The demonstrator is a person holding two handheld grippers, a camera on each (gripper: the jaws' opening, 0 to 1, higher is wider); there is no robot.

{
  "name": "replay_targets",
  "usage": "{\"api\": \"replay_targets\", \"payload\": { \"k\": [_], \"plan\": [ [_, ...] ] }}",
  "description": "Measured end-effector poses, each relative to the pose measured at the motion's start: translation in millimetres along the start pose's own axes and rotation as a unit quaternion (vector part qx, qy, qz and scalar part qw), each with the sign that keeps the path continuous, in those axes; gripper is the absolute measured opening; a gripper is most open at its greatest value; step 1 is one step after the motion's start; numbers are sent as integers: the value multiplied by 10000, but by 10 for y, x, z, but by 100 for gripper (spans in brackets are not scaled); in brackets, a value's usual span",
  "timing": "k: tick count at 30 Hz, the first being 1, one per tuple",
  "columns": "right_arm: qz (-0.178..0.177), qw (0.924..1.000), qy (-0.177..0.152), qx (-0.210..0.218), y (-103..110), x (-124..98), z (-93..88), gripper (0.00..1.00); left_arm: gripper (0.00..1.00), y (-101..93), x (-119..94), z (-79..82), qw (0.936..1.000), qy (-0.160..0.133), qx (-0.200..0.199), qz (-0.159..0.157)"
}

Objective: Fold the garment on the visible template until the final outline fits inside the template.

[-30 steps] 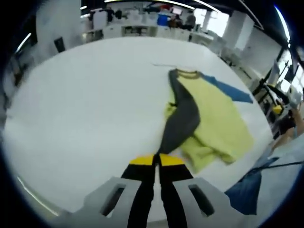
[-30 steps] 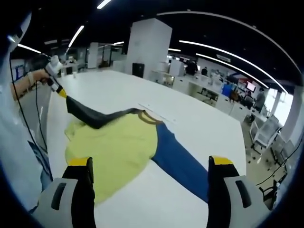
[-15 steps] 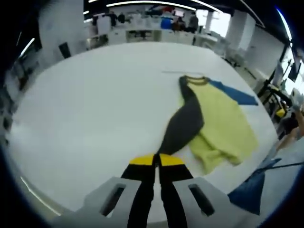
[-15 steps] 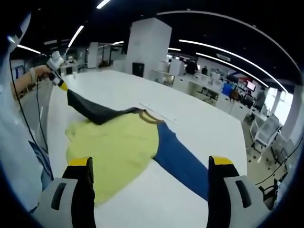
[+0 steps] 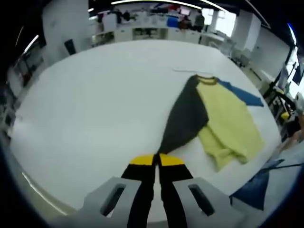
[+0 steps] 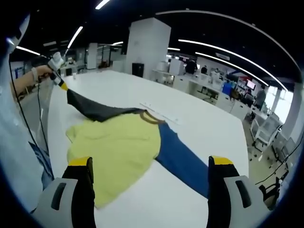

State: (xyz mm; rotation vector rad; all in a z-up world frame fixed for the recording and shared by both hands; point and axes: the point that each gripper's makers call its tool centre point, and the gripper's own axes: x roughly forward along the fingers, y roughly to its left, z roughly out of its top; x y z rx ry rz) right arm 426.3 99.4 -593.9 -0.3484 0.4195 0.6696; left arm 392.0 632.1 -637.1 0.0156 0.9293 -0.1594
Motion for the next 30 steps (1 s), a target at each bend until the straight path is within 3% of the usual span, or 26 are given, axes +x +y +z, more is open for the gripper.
{"api": "replay_targets", "payload": {
  "k": [15, 30],
  "plan": [
    [-149, 9998, 125, 74, 11, -19, -15, 100, 0, 217, 223, -120, 9992, 383, -53, -51],
    [-398, 9988, 226, 145, -136, -60, -28, 100, 0, 454, 426, -109, 9978, 652, -69, -20]
  ]
}}
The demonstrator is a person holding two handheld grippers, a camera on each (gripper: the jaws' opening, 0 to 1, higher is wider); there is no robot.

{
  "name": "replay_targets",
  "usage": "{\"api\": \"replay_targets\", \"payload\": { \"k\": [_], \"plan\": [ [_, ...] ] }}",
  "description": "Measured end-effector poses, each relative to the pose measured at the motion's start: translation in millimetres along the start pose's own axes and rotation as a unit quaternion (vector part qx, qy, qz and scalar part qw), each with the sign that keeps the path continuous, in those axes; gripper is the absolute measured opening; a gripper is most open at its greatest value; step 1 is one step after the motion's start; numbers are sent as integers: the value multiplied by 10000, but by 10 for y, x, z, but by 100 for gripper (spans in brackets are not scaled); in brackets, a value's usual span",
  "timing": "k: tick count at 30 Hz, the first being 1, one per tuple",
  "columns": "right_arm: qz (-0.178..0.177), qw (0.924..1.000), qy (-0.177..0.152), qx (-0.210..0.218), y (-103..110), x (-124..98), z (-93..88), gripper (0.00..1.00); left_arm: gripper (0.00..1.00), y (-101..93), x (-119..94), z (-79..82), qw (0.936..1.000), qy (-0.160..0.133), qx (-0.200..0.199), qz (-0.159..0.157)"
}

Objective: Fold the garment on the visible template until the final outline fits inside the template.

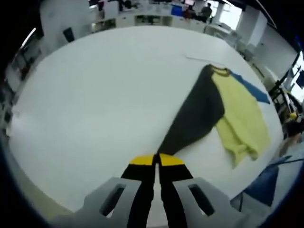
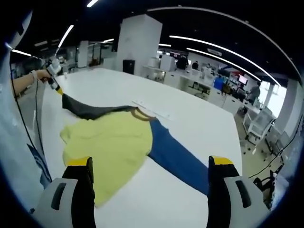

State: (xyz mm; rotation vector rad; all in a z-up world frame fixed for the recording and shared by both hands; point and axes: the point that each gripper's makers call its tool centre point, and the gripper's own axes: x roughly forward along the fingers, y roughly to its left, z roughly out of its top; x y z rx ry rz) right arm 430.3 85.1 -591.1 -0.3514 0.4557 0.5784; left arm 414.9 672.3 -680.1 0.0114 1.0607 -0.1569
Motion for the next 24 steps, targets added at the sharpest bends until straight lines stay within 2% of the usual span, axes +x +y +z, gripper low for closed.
{"api": "replay_targets", "payload": {
  "k": [8, 13, 17, 24],
  "plan": [
    [-32, 10000, 62, 15, -25, 29, -23, 100, 0, 174, 156, -65, 9996, 242, -110, 89],
    [-76, 9999, 130, 41, -41, 36, -45, 100, 0, 218, 228, -91, 9993, 316, -168, 77],
    [-94, 9998, 184, 34, -39, 36, -48, 100, 0, 308, 278, -114, 9987, 443, 36, 259],
    [-209, 9996, 164, 64, -57, 42, 1, 100, 0, 413, 360, -80, 9983, 483, 90, 323]
  ]
}}
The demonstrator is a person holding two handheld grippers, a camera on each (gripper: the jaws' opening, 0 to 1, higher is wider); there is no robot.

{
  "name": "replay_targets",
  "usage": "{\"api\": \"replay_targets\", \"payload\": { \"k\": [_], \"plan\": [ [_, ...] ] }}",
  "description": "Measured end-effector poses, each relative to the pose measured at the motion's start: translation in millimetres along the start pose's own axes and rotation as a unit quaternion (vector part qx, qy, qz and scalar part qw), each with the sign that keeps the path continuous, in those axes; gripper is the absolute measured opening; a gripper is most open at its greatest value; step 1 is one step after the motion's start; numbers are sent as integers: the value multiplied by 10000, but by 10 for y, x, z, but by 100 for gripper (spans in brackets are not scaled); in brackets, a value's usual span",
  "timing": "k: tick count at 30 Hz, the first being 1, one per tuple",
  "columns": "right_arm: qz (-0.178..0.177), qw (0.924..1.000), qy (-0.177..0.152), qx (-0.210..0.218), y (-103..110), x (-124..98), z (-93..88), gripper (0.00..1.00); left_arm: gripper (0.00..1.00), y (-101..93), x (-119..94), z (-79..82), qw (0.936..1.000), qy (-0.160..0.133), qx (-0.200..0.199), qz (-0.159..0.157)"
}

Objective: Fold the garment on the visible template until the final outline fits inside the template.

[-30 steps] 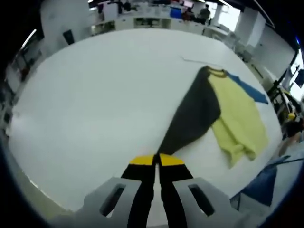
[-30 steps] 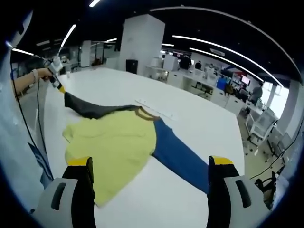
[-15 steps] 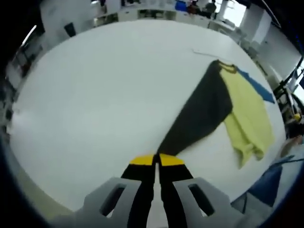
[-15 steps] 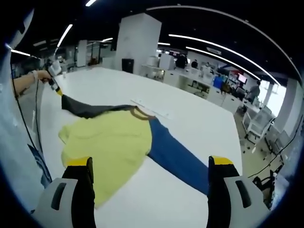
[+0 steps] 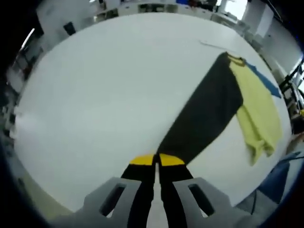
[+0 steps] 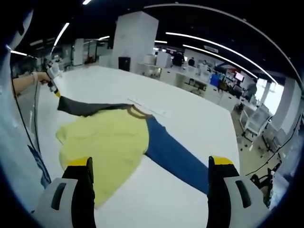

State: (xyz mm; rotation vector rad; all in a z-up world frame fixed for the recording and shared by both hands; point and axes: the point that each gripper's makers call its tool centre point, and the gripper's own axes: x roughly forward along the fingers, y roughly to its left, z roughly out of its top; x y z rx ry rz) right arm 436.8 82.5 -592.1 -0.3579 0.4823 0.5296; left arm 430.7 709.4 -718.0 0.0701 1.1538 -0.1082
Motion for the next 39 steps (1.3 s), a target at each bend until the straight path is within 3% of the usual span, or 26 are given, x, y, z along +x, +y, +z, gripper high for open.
{"api": "replay_targets", "payload": {
  "k": [13, 21, 27, 33, 39],
  "plan": [
    [-45, 9999, 99, 50, 55, 12, 12, 100, 0, 216, 163, -12, 9996, 120, 70, 264],
    [-126, 9999, 115, 28, 5, 17, 61, 100, 0, 328, 235, 75, 9991, -16, 60, 413],
    [-127, 9998, 147, 28, 6, 35, 62, 100, 0, 374, 287, 113, 9979, 34, 254, 592],
    [-82, 9998, 203, 1, 35, 56, 62, 100, 0, 512, 313, 258, 9938, -183, 553, 948],
    [-55, 9997, 215, 31, 42, 98, 69, 100, 0, 567, 391, 309, 9925, -167, 605, 1047]
  ]
}}
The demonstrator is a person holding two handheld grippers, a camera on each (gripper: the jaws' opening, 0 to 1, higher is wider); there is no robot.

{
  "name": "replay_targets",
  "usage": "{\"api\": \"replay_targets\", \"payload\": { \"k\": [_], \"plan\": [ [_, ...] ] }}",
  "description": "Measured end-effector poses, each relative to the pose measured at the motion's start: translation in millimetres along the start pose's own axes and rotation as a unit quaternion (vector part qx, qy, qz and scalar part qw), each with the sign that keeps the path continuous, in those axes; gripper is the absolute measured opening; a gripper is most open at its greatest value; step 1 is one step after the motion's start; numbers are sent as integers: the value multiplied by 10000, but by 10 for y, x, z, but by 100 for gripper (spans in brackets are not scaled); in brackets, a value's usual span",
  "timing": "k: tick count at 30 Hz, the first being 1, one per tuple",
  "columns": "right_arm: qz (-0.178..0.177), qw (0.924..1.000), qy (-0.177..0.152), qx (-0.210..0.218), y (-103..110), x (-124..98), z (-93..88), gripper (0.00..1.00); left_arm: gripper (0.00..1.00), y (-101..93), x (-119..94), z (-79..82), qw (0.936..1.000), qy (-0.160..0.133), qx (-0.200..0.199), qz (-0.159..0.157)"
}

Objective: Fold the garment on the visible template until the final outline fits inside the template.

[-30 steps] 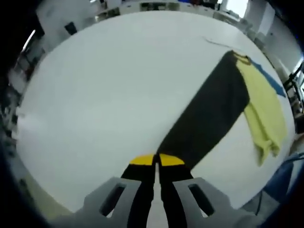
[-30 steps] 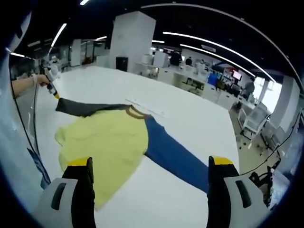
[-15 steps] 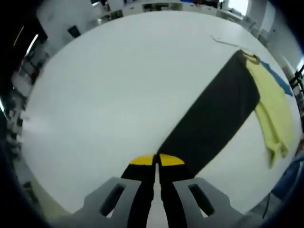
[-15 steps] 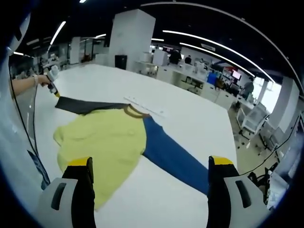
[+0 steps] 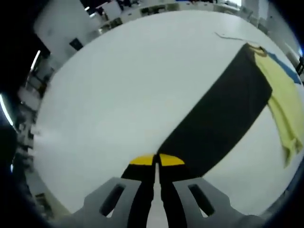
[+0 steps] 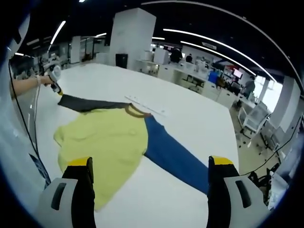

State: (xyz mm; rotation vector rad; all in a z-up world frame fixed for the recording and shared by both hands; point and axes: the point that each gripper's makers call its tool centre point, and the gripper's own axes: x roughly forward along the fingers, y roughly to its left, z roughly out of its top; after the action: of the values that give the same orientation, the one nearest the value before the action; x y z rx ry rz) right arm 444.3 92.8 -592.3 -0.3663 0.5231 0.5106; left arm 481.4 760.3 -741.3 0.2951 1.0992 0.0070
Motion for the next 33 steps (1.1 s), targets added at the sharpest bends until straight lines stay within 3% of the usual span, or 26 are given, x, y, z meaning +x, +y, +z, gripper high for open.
{"api": "replay_targets", "payload": {
  "k": [4, 9, 12, 27, 33],
  "plan": [
    [76, 9999, 59, -31, 44, 29, -12, 100, 0, 37, 57, -16, 9998, 51, 158, 131],
    [62, 9999, 87, -9, 24, 37, -18, 100, 0, 49, 58, 15, 9998, -32, 85, 171],
    [56, 9999, 102, -9, 13, 48, -20, 100, 0, 123, 73, 75, 9989, -168, 127, 416],
    [90, 9999, 137, -5, 22, 105, -15, 100, 0, 234, 214, 185, 9979, -260, -82, 580],
    [44, 9999, 154, 6, -24, 104, -17, 100, 0, 235, 348, 130, 9983, -80, 59, 573]
  ]
}}
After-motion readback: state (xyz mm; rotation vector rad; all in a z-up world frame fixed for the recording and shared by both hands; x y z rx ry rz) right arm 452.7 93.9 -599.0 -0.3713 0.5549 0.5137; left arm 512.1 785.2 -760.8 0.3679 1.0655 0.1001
